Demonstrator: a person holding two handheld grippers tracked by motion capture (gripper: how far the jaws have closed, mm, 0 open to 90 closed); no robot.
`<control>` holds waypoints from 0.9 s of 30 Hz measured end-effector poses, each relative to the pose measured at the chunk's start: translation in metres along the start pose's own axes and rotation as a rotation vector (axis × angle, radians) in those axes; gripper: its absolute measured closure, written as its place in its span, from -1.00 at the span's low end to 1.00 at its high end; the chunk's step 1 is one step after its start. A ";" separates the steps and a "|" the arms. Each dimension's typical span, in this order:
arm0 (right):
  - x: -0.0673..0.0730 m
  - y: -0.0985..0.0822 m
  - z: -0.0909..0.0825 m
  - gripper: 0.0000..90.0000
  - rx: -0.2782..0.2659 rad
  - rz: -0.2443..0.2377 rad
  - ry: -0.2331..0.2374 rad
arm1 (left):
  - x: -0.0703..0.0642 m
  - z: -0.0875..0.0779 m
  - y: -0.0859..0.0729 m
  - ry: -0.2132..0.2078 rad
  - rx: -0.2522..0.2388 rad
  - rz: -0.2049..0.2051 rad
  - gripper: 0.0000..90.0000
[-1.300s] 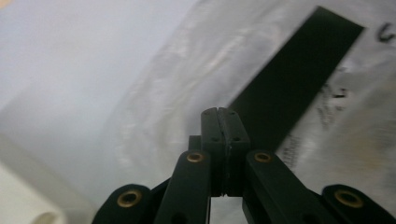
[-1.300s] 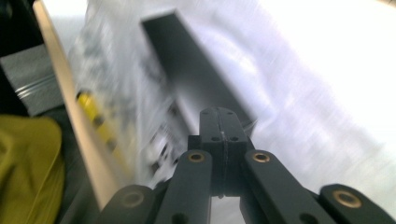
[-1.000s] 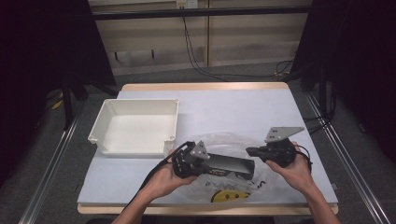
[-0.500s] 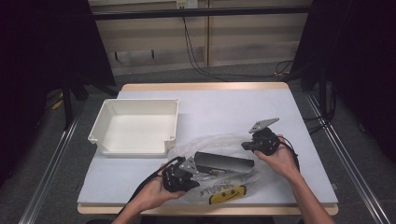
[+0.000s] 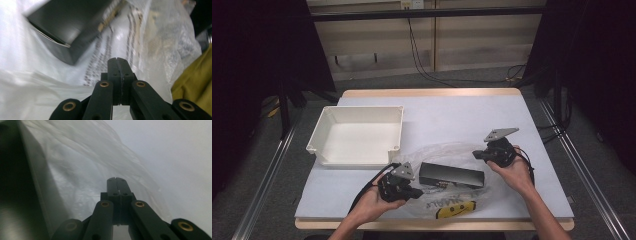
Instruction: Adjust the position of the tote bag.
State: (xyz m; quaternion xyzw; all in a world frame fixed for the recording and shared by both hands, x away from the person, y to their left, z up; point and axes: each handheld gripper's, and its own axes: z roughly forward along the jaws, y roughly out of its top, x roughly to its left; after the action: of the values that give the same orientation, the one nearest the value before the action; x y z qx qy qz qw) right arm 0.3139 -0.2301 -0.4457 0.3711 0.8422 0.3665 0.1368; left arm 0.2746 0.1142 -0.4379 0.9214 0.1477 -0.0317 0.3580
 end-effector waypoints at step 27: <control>0.047 -0.051 -0.072 -0.04 -0.266 0.054 0.075 | 0.018 -0.033 0.026 0.037 -0.147 0.099 0.40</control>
State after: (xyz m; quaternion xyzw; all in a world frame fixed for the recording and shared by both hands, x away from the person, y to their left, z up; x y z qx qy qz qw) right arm 0.2192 -0.2566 -0.4301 0.3582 0.7803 0.4922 0.1433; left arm 0.2978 0.1230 -0.3996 0.8992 0.1103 0.0142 0.4231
